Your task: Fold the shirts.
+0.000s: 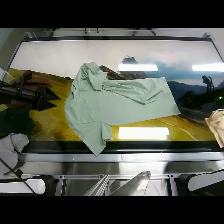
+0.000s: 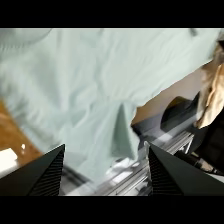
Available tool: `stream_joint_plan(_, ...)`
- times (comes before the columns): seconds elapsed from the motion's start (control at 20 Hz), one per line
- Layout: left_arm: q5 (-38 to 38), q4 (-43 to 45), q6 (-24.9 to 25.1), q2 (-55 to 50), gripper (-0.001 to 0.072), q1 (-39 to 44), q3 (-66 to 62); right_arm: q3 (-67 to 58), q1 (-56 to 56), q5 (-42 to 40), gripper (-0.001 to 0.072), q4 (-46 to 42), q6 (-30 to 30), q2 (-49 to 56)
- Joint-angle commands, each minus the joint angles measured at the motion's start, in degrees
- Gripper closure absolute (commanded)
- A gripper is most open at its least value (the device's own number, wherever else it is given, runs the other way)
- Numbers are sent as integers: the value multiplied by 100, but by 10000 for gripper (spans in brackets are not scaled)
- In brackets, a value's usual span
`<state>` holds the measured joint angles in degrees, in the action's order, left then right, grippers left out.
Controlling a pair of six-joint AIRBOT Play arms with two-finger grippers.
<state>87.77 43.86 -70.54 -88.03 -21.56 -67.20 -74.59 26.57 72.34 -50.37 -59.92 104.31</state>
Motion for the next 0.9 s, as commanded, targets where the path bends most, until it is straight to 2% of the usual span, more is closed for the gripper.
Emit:
stream_joint_plan(0.0,-109,527,-76,472,162,-24,933,20,-428,367,263,-140,138,315)
stream_joint_plan(0.05,-160,675,-186,560,162,-24,1154,20,-525,385,289,-140,146,321)
stream_joint_plan(0.1,-236,811,-308,623,161,-24,1353,13,-595,442,409,-120,155,319)
stream_joint_plan(0.15,-310,898,-393,669,161,-24,1547,9,-625,516,475,-72,170,319)
stream_joint_plan(0.2,-358,916,-415,673,161,-28,1707,-7,-634,575,653,-57,168,319)
stream_joint_plan(0.25,-431,911,-481,654,160,-33,1858,-28,-629,581,692,-57,168,319)
stream_joint_plan(0.3,-544,909,-638,654,150,-31,2020,-28,-629,573,692,-52,170,302)
stream_joint_plan(0.35,-754,892,-708,654,55,-2,2162,-28,-629,570,692,-42,170,286)
stream_joint_plan(0.4,-1047,890,-719,654,34,68,2302,-28,-629,568,692,-4,173,282)
stream_joint_plan(0.55,-1950,693,-713,625,36,448,2468,-28,-632,616,692,273,173,282)
stream_joint_plan(0.7,-2675,538,-713,258,74,901,2177,-28,-632,680,692,468,168,278)
stream_joint_plan(0.8,-2798,313,-708,-166,76,1176,1856,-28,-629,811,692,549,166,278)
stream_joint_plan(0.85,-2747,188,-693,-385,147,1285,1676,-28,-629,905,692,573,166,273)
